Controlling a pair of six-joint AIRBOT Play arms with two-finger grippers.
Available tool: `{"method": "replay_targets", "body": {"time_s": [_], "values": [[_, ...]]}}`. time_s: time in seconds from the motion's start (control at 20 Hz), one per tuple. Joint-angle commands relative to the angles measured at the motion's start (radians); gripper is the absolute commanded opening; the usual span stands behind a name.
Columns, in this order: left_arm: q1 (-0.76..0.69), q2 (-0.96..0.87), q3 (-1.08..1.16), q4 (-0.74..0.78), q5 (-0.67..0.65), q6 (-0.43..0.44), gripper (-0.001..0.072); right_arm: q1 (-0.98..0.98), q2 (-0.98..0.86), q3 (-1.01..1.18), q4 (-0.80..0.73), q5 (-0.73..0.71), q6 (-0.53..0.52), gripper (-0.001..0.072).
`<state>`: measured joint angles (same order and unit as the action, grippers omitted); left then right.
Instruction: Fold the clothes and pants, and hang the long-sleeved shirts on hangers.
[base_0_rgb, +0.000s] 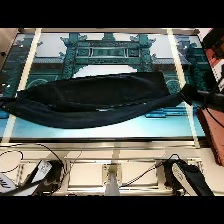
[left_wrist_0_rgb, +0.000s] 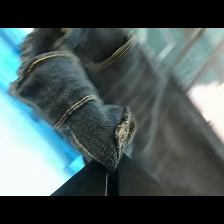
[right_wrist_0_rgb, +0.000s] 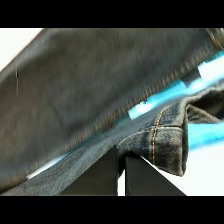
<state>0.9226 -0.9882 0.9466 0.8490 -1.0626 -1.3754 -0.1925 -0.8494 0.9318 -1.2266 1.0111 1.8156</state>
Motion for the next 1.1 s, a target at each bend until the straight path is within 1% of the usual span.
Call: {"method": "replay_targets", "body": {"time_s": [0.0, 0.15, 0.35, 0.55, 0.75, 0.95, 1.05], "values": [[-0.060, -0.065, 0.001, -0.155, 0.176, -0.033, 0.0064, 0.000, -0.190, 0.026, 0.058, -0.222, 0.011, 0.0019], [-0.155, -0.120, 0.001, -0.180, 0.344, -0.055, 0.0064, 0.001, -0.360, 0.114, 0.131, -0.297, 0.027, 0.0018], [-0.257, -0.209, 0.001, -0.193, 0.523, -0.181, 0.0064, 0.024, -0.524, 0.245, 0.151, -0.413, 0.092, 0.0019], [-0.334, -0.263, 0.001, -0.275, 0.679, -0.181, 0.0065, 0.074, -0.619, 0.300, 0.154, -0.546, 0.173, 0.0019], [-0.364, -0.278, 0.001, -0.278, 0.782, -0.182, 0.0065, 0.140, -0.674, 0.305, 0.153, -0.676, 0.188, 0.0019], [-0.368, -0.324, 0.001, -0.280, 0.798, -0.182, 0.0066, 0.169, -0.735, 0.304, 0.157, -0.769, 0.259, 0.0019], [-0.375, -0.342, 0.001, -0.282, 0.806, -0.181, 0.0067, 0.183, -0.759, 0.304, 0.158, -0.824, 0.271, 0.0019]]}}
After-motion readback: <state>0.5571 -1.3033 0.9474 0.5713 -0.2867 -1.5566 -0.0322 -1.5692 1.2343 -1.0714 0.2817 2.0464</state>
